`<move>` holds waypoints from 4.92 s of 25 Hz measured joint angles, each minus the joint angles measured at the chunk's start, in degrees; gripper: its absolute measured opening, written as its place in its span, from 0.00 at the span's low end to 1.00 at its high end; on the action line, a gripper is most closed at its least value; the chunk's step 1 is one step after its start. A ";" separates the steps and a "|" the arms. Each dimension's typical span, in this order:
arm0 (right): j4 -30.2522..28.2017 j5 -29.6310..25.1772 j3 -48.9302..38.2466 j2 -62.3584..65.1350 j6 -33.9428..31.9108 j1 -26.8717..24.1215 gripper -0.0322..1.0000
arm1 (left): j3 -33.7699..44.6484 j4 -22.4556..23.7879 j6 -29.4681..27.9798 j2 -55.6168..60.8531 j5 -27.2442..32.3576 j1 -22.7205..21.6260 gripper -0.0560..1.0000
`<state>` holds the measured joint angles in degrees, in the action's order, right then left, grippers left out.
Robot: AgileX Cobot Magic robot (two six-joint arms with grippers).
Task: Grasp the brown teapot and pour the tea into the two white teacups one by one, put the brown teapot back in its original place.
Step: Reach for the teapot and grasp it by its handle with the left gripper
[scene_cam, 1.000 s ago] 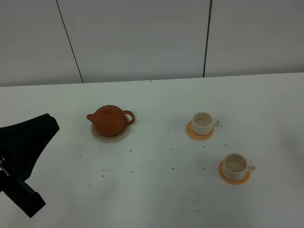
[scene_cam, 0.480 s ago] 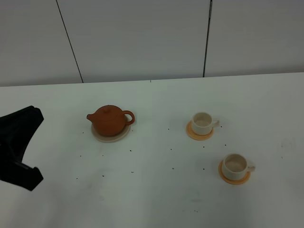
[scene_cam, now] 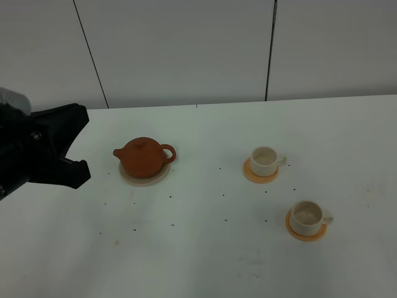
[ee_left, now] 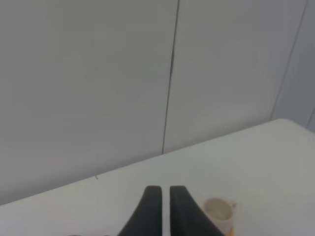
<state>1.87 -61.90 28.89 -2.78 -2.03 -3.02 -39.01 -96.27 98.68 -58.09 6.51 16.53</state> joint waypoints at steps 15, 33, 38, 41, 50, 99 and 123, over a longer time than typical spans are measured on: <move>4.41 -0.38 0.00 0.00 2.99 0.00 0.08 | -7.48 1.02 -0.62 -13.58 -1.43 0.00 0.14; 5.32 -0.57 0.00 0.00 3.71 0.00 0.10 | -10.29 18.33 -11.59 -23.26 3.00 -2.61 0.15; 8.63 -0.68 0.00 0.00 3.71 0.00 0.11 | -16.52 38.73 -29.82 -25.32 16.38 -9.94 0.15; 10.42 -0.69 0.00 0.00 3.71 0.00 0.11 | -23.09 54.93 -41.60 -25.34 23.54 -11.63 0.15; 4.23 -0.50 0.00 0.00 5.00 0.00 0.13 | -43.52 76.34 -55.27 -33.76 40.23 -11.79 0.15; 3.60 0.43 -0.88 0.04 3.86 0.00 0.20 | -59.19 73.94 -58.42 -60.05 38.49 -2.87 0.16; 3.60 0.43 -0.88 0.04 3.85 0.00 0.24 | -59.19 72.88 -60.04 -60.05 41.89 -2.77 0.18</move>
<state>5.48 -61.47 28.01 -2.74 1.82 -3.02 -98.20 -23.40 38.64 -118.14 48.41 13.76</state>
